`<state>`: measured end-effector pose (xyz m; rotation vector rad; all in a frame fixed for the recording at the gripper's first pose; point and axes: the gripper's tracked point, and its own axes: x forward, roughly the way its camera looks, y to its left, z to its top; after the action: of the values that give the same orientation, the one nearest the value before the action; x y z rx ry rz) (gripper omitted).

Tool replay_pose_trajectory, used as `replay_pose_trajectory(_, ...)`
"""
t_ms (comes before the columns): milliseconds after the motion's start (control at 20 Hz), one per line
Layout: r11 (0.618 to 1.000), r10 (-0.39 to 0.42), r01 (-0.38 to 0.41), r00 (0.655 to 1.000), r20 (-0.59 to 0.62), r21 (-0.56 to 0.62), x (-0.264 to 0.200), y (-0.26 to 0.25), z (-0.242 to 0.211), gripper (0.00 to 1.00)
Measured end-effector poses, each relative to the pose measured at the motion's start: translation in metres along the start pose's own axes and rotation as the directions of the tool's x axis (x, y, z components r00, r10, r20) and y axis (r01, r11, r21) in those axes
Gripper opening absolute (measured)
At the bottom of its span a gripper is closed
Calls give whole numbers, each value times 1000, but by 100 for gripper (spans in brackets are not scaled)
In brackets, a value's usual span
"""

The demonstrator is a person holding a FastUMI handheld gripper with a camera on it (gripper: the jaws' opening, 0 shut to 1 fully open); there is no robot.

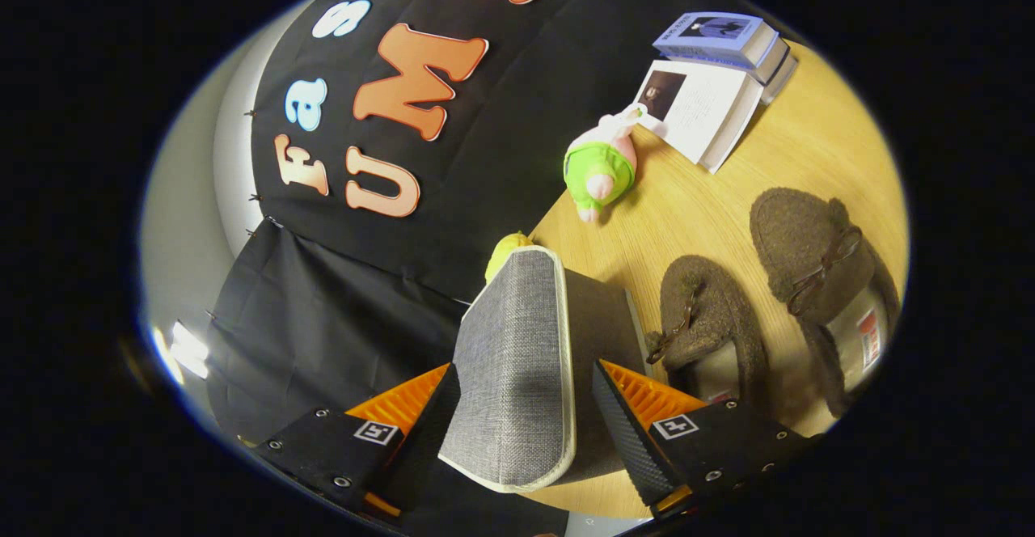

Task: Open the storage box then place both shoes into the box .Put the left shoe in first, then the right shoe, with the right side of both shoes facing outward in a uniform manner.

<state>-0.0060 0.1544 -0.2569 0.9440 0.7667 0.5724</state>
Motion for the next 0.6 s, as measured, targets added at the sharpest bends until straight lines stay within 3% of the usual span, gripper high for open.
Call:
replay_pose_trajectory(350, 989, 98, -91, 993, -62, 116, 23, 10, -18, 98)
replay_pose_trajectory(600, 982, 115, -102, 990, -77, 156, 28, 10, -19, 97)
